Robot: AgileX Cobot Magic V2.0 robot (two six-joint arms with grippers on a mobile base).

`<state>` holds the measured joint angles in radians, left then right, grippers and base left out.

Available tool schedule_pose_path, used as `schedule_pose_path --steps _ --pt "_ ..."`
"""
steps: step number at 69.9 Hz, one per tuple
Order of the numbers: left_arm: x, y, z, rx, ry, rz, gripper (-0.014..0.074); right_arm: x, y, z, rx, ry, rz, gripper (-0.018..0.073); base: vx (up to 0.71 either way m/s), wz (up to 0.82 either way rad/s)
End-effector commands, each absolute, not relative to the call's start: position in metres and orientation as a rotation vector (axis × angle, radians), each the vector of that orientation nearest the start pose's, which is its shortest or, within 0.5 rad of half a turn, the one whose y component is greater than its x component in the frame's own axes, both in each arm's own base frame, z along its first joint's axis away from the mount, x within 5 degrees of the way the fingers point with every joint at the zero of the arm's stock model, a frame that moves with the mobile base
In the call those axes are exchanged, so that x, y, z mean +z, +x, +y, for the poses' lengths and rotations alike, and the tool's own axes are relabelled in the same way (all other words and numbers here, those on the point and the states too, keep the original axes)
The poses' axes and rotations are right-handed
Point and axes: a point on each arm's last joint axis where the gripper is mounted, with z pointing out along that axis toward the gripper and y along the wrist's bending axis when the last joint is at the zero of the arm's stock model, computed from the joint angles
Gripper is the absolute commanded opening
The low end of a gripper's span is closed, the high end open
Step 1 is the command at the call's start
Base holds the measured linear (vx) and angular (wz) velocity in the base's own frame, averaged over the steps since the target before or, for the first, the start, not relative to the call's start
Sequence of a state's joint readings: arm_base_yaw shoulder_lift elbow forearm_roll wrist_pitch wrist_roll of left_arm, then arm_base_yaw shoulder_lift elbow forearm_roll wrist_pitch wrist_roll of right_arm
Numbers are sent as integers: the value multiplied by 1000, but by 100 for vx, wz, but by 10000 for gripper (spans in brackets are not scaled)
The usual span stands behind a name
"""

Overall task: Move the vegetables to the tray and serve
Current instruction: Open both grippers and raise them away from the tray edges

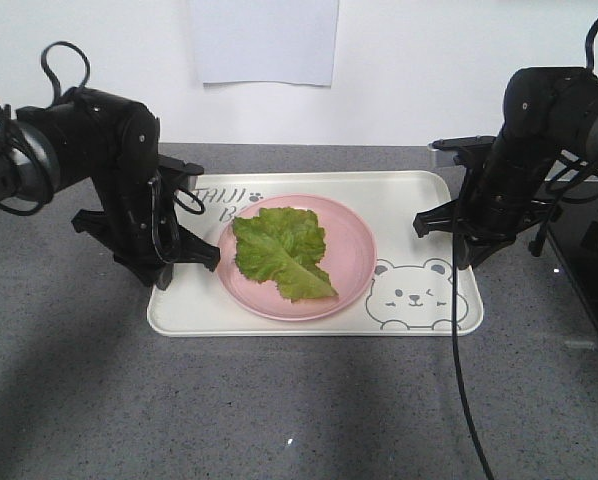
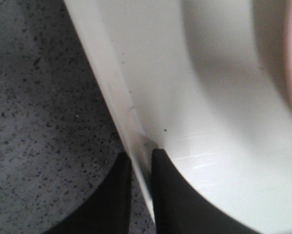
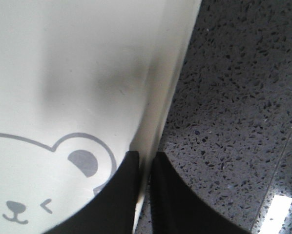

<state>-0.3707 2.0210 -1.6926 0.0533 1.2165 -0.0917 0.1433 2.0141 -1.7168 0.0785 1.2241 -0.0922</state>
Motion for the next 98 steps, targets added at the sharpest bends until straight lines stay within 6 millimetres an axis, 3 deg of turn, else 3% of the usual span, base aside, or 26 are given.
schedule_pose_path --steps 1,24,38,50,77,98 --pt "260 389 -161 -111 487 2852 -6 275 410 80 232 -375 2842 -3 0 0" --pt "255 389 -162 -101 500 2869 -6 251 415 81 237 -373 2934 2 0 0" --pt "255 389 -161 -89 504 2872 -6 251 415 81 239 -371 2930 41 0 0" --pt "255 390 -160 -65 510 2865 -2 251 415 81 240 -373 2935 132 0 0" --pt "255 390 -159 -61 512 2868 47 251 415 80 217 -381 2935 467 0 0" --pt "255 388 -158 -54 514 2890 195 251 413 79 211 -383 2955 508 0 0"
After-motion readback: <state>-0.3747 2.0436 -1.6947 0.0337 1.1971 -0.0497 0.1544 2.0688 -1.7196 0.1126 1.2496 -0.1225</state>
